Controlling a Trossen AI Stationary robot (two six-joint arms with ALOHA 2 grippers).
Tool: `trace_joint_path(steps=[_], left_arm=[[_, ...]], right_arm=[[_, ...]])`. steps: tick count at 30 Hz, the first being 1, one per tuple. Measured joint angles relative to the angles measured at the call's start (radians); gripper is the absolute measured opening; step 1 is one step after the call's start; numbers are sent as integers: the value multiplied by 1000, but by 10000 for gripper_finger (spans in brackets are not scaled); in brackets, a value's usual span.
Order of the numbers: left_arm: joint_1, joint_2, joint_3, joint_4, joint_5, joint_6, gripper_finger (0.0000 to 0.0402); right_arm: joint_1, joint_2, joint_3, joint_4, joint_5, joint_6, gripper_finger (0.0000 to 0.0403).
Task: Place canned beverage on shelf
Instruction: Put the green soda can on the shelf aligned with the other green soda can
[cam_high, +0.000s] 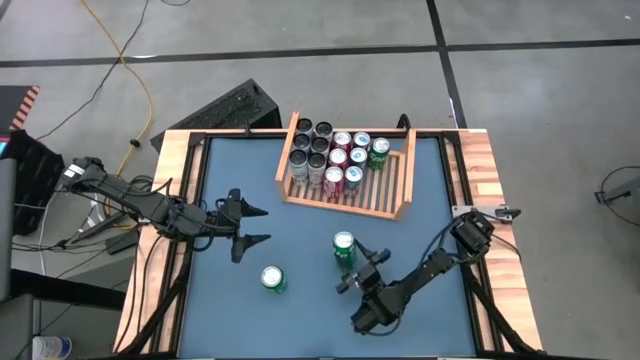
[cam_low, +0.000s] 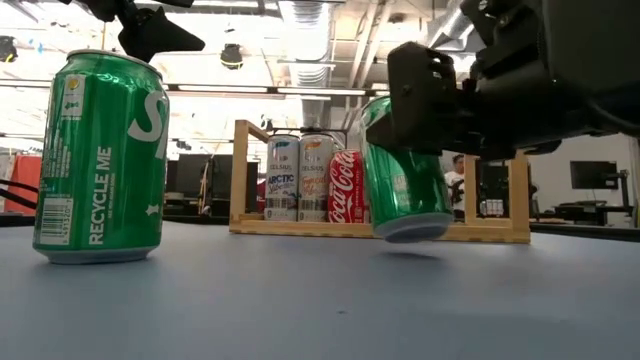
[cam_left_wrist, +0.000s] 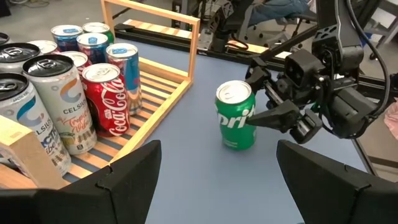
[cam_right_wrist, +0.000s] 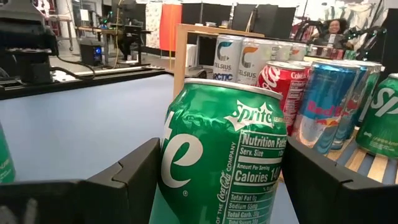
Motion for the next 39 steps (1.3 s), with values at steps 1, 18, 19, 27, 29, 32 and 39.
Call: trace_joint_path(steps=[1,18,19,27,29,32,39], left_arm=[[0,0,0,0,0,0,306],[0,0,0,-24,3,-5,306],[0,0,0,-25,3,-5,306],[0,0,0,-24,33,-7,306],[0,0,0,-24,33,-7,306],[0,0,0,-23,33,-7,306],[0,0,0,-26,34,-5,306]], right_arm=[[1,0,0,0,-13,0,286],[12,-5,-31,119,-119,-86,287],[15,-5,-31,119,-121,-78,290],[35,7,-36,164,-339,-69,360],[34,1,-32,201,-373,-120,376],[33,1,-33,243,-384,-184,390],[57,-2,55,97,-523,-217,394]])
